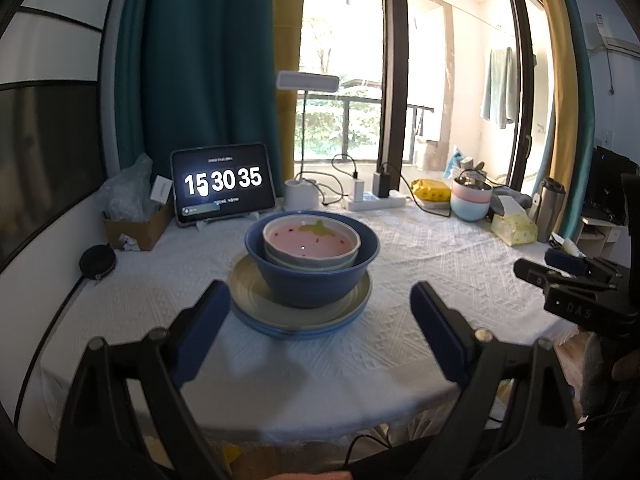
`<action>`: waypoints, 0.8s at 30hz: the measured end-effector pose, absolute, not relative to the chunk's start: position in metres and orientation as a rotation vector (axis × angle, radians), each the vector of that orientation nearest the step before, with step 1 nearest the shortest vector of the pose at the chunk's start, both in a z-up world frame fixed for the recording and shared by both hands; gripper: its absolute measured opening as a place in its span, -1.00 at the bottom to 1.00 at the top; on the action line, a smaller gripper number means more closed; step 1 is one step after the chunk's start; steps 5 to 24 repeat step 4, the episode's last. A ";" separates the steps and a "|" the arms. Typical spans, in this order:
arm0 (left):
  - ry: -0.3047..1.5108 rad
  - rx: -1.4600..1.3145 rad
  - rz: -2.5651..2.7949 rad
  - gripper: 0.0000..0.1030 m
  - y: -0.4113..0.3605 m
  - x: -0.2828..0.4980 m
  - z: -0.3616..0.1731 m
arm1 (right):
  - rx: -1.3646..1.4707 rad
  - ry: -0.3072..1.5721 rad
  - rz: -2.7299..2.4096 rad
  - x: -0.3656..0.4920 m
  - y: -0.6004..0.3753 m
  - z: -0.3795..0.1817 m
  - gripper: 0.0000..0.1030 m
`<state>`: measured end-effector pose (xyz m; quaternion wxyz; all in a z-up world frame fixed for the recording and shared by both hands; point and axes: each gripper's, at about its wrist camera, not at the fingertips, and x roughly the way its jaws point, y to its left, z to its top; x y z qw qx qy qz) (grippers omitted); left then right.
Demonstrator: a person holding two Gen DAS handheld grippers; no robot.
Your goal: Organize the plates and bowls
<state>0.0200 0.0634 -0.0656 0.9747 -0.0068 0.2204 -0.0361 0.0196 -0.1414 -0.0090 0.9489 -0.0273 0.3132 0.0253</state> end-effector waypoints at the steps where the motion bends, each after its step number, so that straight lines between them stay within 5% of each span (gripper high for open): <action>1: 0.441 -0.013 -0.073 0.80 0.064 0.020 -0.065 | -0.055 0.637 0.052 0.020 -0.141 -0.009 0.28; 24: 0.435 -0.012 -0.066 0.80 0.065 0.017 -0.064 | -0.055 0.636 0.052 0.020 -0.141 -0.008 0.28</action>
